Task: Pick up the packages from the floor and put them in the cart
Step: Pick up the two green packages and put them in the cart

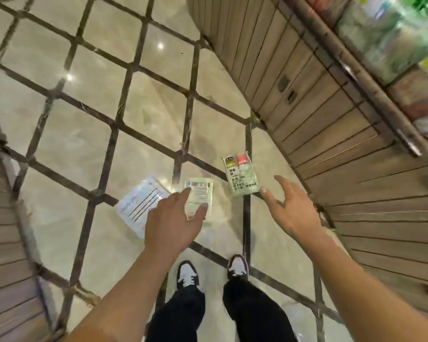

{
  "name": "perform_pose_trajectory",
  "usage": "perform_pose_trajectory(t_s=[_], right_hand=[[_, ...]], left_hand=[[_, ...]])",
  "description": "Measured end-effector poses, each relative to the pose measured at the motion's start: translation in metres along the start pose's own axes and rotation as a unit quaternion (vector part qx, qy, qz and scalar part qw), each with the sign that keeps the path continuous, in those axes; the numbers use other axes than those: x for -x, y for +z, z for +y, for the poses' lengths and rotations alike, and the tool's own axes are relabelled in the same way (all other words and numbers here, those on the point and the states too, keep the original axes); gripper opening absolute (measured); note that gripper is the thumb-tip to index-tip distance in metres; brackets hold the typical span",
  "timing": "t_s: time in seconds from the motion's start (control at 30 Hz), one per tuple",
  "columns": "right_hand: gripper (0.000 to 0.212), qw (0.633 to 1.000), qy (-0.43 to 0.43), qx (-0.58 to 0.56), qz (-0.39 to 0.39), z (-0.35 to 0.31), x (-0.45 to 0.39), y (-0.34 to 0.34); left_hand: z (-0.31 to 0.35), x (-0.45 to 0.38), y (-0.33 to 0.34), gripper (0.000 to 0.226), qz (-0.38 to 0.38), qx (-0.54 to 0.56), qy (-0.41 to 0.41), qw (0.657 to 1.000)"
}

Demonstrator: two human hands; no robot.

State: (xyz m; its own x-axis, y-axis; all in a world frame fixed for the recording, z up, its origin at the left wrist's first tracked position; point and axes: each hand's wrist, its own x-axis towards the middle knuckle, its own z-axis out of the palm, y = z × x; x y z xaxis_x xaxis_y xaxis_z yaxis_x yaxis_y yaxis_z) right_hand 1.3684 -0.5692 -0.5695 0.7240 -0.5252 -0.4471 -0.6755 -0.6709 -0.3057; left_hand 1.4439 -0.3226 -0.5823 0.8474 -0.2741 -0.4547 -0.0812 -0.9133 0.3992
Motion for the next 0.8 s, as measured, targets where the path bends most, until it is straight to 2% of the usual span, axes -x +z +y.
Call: perform_pose_trajectory(t_s=[0.07,0.17,0.2,0.3,0.4,0.5,0.57,0.7,0.8], right_hand=[[0.073,1.000,0.017,0.006,-0.016,0.023,-0.037,0.053],[0.075,0.993,0.091,-0.081,-0.009,0.052,-0.094,0.135],[0.075,0.991,0.092,-0.100,-0.007,0.061,-0.114,0.162],[0.072,0.996,0.041,-0.067,-0.029,0.084,-0.173,0.231],[0.070,0.999,0.010,0.003,-0.034,0.106,-0.235,0.271],[0.072,0.998,0.011,0.053,-0.028,0.124,-0.297,0.297],[0.072,0.998,0.036,0.042,-0.018,0.136,-0.334,0.312],[0.074,0.996,0.070,-0.049,0.033,0.155,-0.383,0.337],[0.080,0.996,0.079,-0.027,0.019,0.173,-0.400,0.347]], left_hand=[[-0.020,-0.029,0.057,0.068,-0.030,0.000,-0.028,0.999],[-0.050,-0.074,0.145,0.071,-0.070,0.002,-0.060,0.996],[-0.058,-0.090,0.173,0.072,-0.080,0.006,-0.069,0.994],[-0.082,-0.145,0.246,0.070,-0.091,0.015,-0.071,0.993],[-0.099,-0.210,0.302,0.070,-0.079,-0.019,-0.025,0.996],[-0.111,-0.272,0.339,0.070,-0.053,-0.021,-0.014,0.998],[-0.118,-0.306,0.354,0.070,-0.024,0.014,-0.036,0.999],[-0.137,-0.349,0.363,0.087,-0.002,-0.005,-0.094,0.996],[-0.166,-0.355,0.364,0.100,-0.011,0.018,-0.127,0.992]])
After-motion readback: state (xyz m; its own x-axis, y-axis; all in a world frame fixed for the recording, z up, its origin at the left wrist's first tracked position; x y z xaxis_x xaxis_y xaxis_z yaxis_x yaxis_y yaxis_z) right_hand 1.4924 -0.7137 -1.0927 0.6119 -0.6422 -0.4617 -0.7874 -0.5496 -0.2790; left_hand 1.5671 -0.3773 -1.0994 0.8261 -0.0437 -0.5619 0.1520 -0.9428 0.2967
